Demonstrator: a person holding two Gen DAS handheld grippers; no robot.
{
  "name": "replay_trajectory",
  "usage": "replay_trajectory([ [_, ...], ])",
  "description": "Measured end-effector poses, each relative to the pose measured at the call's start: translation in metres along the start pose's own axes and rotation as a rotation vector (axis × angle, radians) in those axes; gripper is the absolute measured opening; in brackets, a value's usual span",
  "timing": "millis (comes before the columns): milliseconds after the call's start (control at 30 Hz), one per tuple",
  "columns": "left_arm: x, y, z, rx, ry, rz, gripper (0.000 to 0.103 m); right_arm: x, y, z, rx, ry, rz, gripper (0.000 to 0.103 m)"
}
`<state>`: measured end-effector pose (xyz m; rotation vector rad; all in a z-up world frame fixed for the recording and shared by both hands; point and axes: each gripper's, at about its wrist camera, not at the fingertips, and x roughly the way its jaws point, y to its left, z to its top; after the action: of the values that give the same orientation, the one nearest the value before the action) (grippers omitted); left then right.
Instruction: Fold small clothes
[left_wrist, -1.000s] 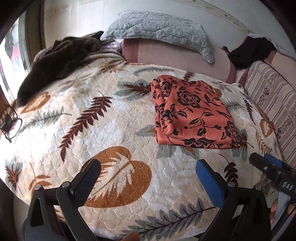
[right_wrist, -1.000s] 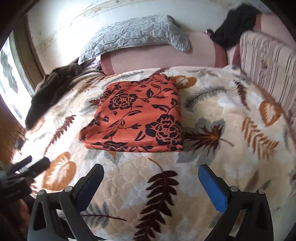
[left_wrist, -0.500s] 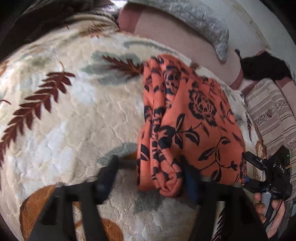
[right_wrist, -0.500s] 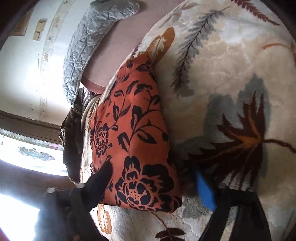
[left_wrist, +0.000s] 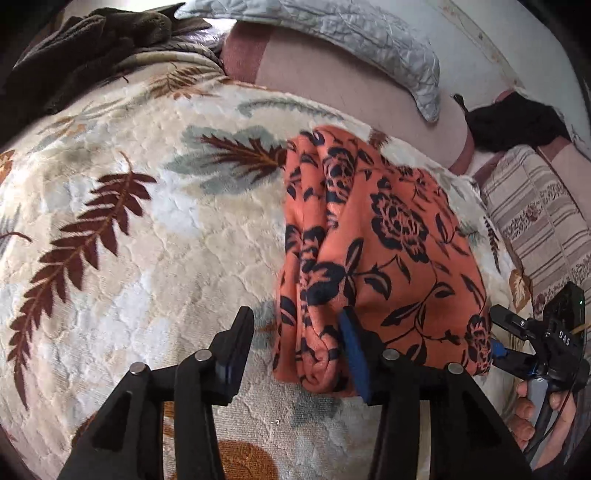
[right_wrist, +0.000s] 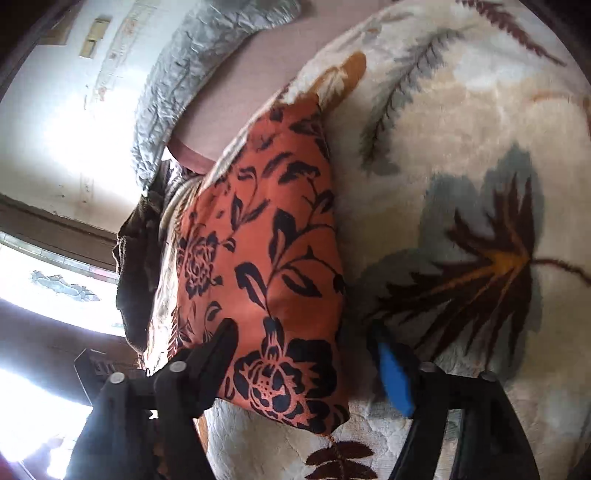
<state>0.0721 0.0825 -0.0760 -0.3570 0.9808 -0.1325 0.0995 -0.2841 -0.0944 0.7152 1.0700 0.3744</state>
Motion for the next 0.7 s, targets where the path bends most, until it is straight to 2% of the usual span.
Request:
replay_trajectory([
  [133,-0.001,-0.009,0.028,0.042,-0.027,-0.058,0.05,0.003,0.01,0.029,-0.039,-0.005,0.023,0.078],
  [233,0.03,-0.017,0.047,0.047,0.027,-0.07,0.05,0.035,-0.004,0.057,0.026,0.061,0.051,0.077],
  [267,0.044,-0.019,0.053,0.063,0.045,-0.05,0.048,0.045,-0.006,0.062,0.042,0.085,0.047,0.069],
  [300,0.055,-0.02,0.057,0.086,0.064,-0.022,0.031,0.052,-0.005,0.065,0.019,0.108,0.041,0.051],
  [333,0.06,-0.019,0.056,0.088,0.103,-0.035,0.025,0.057,0.001,0.068,-0.014,0.128,0.021,0.034],
  [400,0.057,-0.019,0.059,0.094,0.104,-0.029,0.024,0.054,0.019,0.069,-0.101,0.114,-0.05,0.034],
  [433,0.049,-0.022,0.06,0.109,0.077,-0.032,0.024,0.05,0.025,0.068,-0.128,0.1,-0.065,0.034],
  [500,0.034,-0.028,0.063,0.133,0.028,-0.061,0.025,0.043,0.029,0.069,-0.14,0.076,-0.067,0.039],
  [533,0.032,-0.028,0.066,0.127,0.023,-0.073,0.035,0.039,0.029,0.069,-0.147,0.068,-0.074,0.051],
  [567,0.031,-0.028,0.071,0.114,0.022,-0.086,0.042,0.035,0.029,0.07,-0.151,0.059,-0.057,0.075],
  [600,0.033,-0.028,0.076,0.11,0.007,-0.095,0.055,0.032,0.031,0.071,-0.15,0.034,-0.037,0.082],
  [667,0.045,-0.03,0.086,0.132,-0.005,-0.048,0.058,0.031,0.032,0.08,-0.141,-0.013,-0.021,0.086],
  [700,0.056,-0.029,0.09,0.132,0.016,-0.034,0.051,0.033,0.03,0.087,-0.124,-0.015,-0.008,0.086],
])
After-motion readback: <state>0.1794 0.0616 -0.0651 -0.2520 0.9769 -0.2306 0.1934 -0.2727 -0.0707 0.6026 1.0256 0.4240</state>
